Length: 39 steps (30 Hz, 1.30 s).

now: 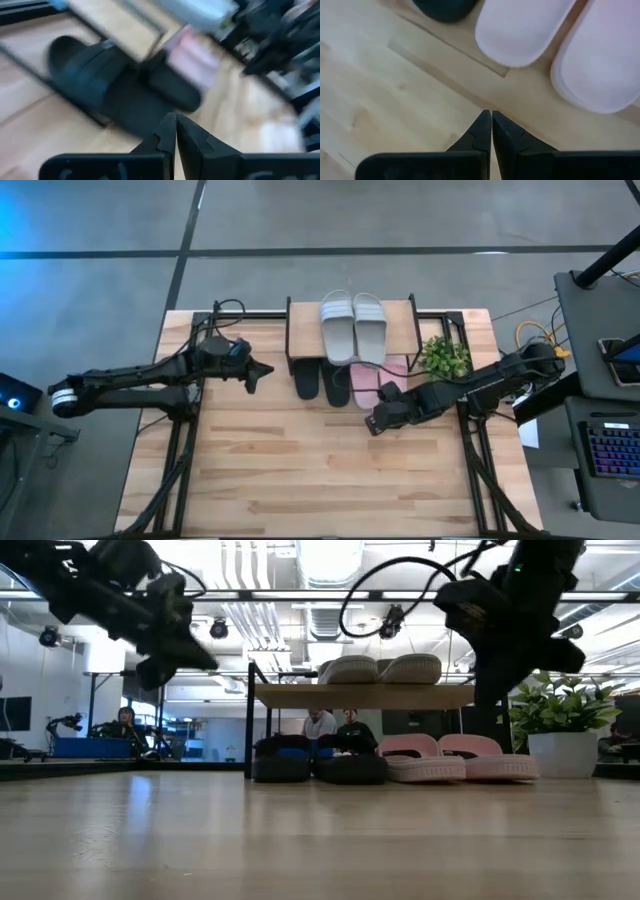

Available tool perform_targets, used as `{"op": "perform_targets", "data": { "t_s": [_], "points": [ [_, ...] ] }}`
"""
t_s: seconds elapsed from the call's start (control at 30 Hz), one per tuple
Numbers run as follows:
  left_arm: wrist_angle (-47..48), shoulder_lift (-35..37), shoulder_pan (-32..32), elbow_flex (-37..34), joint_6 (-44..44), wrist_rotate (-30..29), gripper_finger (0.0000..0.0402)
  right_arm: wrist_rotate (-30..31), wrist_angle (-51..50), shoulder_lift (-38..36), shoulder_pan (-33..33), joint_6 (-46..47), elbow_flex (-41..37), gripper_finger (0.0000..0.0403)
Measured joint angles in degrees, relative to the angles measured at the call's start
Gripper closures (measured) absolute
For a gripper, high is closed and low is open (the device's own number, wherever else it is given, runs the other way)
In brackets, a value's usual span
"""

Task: Pick and place slides into the shelf
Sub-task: Adjust the black slippers under the shelf

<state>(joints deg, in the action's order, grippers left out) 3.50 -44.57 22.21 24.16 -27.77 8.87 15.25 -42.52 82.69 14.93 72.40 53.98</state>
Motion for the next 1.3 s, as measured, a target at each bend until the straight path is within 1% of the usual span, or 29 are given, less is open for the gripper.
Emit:
{"op": "perform_targets", "data": {
  "t_s": [0.1, 0.17, 0.3, 0.4, 0.47, 0.53, 0.63, 0.7, 0.8, 0.9, 1.0, 1.07, 1.17, 1.3],
  "points": [
    [-4.05, -0.70, -2.97, 0.09, -4.14, 0.00, 0.0402, 0.02, 1.70, 0.01, 1.30, 0.89, -1.77, 0.0394],
    [-4.51, -1.41, -5.31, 0.30, -5.27, -0.01, 0.0402, 0.00, 4.41, 0.03, 2.15, 1.53, -3.26, 0.0394],
    [-4.99, -3.15, -9.89, 0.55, -10.44, -0.12, 0.0402, -0.18, 13.73, 0.03, 3.88, 1.90, -7.05, 0.0394],
    [-6.04, -5.16, -13.42, 0.56, -12.43, -1.40, 0.0402, 0.70, 20.08, 0.03, 4.29, 1.16, -9.96, 0.0394],
    [-6.44, -6.67, -15.80, 0.73, -12.47, -3.32, 0.0402, 2.47, 22.76, 0.05, 4.11, -0.19, -11.23, 0.0394],
    [-7.72, -8.66, -18.19, 0.93, -12.47, -3.68, 0.0402, 3.33, 25.65, 0.05, 3.57, -2.48, -12.25, 0.0394],
    [-12.88, -12.35, -22.58, 1.12, -11.11, -4.11, 0.0402, 3.00, 30.11, 0.35, 3.41, -6.46, -13.31, 0.0394],
    [-16.15, -15.28, -25.56, 1.41, -7.77, -6.82, 0.0402, 2.84, 31.90, 1.15, 3.44, -8.29, -13.34, 0.0394],
    [-18.84, -20.98, -28.73, 2.34, -2.73, -12.52, 0.0402, 2.82, 32.80, 3.38, 3.44, -8.08, -13.11, 0.0394],
    [-19.66, -27.90, -29.83, 4.33, -0.50, -15.21, 0.0402, 2.84, 33.12, 6.16, 3.41, -7.69, -12.49, 0.0394],
    [-19.63, -34.77, -30.09, 7.52, 3.29, -15.64, 0.0402, 2.82, 33.29, 8.61, 3.44, -7.81, -11.30, 0.0394],
    [-18.95, -38.64, -30.14, 9.63, 4.25, -17.23, 0.0402, 2.82, 34.19, 10.12, 3.44, -8.36, -10.29, 0.0394],
    [-18.81, -43.01, -30.13, 12.21, 4.23, -20.64, 0.0402, 2.83, 34.48, 11.81, 3.41, -9.53, -8.25, 0.0394],
    [-17.04, -46.27, -29.92, 15.02, 4.16, -25.88, 0.0402, 2.86, 34.51, 13.80, 3.28, -11.19, -5.10, 0.0394]
  ]
}}
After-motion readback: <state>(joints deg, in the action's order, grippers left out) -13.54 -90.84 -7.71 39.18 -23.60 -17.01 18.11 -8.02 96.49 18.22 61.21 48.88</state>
